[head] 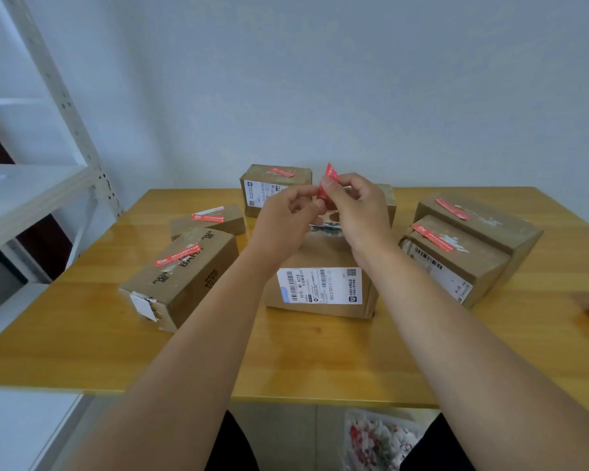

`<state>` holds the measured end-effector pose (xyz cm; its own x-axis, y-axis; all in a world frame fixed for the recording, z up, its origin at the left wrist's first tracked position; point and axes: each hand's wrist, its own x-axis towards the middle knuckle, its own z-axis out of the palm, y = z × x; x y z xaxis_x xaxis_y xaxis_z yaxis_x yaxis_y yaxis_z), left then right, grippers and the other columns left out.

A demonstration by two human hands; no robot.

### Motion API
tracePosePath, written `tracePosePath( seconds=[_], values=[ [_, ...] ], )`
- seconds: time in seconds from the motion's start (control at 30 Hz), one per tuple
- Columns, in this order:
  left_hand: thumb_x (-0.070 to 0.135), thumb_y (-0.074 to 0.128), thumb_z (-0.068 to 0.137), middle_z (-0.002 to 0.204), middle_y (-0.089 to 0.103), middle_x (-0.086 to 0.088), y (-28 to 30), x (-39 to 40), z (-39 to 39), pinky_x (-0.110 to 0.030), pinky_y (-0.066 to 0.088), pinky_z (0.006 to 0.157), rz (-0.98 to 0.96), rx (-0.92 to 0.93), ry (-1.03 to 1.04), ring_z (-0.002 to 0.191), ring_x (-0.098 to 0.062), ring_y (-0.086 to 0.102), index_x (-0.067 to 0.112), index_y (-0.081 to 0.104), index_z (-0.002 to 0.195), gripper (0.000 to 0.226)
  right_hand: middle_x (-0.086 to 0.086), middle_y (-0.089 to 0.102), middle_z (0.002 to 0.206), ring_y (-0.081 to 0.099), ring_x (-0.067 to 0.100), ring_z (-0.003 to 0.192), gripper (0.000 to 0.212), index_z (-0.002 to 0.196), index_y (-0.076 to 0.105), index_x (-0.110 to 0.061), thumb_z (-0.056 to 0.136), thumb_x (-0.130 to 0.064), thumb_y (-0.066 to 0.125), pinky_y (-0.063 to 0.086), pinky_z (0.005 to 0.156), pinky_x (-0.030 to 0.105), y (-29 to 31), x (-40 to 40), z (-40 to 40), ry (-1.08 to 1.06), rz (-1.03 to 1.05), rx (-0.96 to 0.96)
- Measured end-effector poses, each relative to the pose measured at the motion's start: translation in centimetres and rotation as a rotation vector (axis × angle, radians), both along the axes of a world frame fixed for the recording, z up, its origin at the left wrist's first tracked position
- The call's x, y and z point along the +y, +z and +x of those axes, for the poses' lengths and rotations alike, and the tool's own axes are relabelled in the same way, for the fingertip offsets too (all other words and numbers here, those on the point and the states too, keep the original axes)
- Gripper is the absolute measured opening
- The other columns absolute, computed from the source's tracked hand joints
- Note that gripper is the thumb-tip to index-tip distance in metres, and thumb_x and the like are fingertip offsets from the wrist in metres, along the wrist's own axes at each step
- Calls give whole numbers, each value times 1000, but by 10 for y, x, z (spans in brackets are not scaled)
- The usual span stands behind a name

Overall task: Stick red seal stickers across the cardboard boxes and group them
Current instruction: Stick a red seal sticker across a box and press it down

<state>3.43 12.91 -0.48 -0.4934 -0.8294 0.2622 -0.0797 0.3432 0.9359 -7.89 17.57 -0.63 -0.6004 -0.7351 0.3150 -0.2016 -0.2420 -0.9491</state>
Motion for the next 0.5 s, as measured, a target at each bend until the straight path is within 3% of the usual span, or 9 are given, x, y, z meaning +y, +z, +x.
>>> tracePosePath(
  seconds=[0.1,0.17,0.27,0.4,0.5],
  values=[
    [22,62,93,92,73,4,0,1,3,-31,54,80,36,26,58,82,-7,69,27,65,105,13,3,71,76,68,23,80,27,79,72,-13,93,-34,64,54,82,43,-1,3,6,13,4,-51],
    [30,67,89,96,68,4,0,2,5,-35,55,83,19,10,94,89,-12,67,30,62,112,23,16,68,83,62,20,78,34,79,72,-7,94,-36,62,50,76,41,-1,4,9,39,14,-80],
    [34,70,88,102,63,5,-1,1,9,-27,50,75,-18,-25,108,89,-11,61,27,60,119,34,19,61,80,58,18,79,39,85,68,6,95,-30,60,45,75,34,3,9,11,83,6,-144],
    [21,63,95,97,71,1,-2,-3,15,-31,55,85,61,48,12,89,-13,65,19,67,100,8,20,71,94,64,19,86,24,76,74,-16,94,-26,62,46,69,28,6,12,10,161,17,-242],
    [14,59,97,87,73,2,-1,-6,16,-28,56,83,74,54,-43,84,-11,68,14,67,97,8,11,67,79,61,15,76,22,76,72,-13,94,-23,62,45,63,26,6,12,7,116,-13,-228]
  ],
)
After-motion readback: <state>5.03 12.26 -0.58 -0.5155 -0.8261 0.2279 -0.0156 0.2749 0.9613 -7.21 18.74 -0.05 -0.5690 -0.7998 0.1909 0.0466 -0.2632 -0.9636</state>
